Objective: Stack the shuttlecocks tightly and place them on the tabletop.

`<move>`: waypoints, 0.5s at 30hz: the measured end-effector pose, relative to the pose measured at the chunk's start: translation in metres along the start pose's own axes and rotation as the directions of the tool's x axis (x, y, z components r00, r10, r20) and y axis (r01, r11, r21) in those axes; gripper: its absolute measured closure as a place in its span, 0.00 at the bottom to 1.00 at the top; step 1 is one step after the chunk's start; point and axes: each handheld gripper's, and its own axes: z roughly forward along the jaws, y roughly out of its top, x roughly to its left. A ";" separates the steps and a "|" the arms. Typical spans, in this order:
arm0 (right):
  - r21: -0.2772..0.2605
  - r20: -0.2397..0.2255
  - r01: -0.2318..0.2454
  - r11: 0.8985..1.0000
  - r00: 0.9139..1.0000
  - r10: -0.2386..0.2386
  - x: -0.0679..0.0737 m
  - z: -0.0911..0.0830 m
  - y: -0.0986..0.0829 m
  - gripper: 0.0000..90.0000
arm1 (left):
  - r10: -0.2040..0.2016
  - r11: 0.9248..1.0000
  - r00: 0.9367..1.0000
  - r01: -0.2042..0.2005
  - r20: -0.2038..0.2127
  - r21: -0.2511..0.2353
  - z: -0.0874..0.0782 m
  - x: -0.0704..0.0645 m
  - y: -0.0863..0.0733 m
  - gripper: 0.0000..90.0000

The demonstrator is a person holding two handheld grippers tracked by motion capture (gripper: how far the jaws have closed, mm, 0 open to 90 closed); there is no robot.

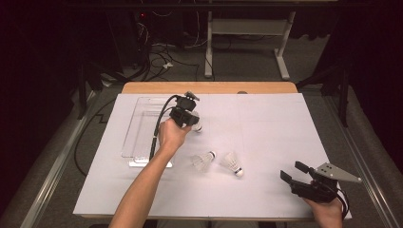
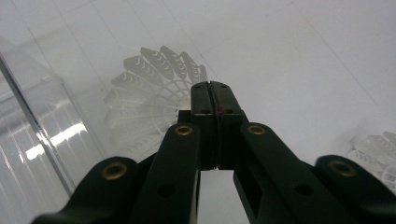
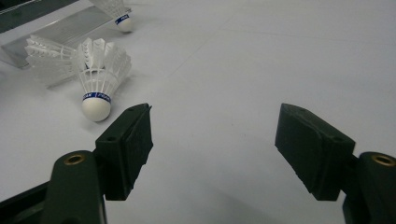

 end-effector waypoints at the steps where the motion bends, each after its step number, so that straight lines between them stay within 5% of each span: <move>1: 0.000 0.001 -0.003 1.000 1.000 0.003 0.000 0.000 0.000 0.31 | 0.000 1.000 1.000 0.000 0.004 -0.005 0.000 0.000 0.000 0.99; 15: 0.001 0.000 -0.004 1.000 1.000 0.004 0.000 0.000 0.000 0.31 | 0.024 1.000 1.000 -0.024 0.017 -0.019 0.010 -0.013 0.004 0.95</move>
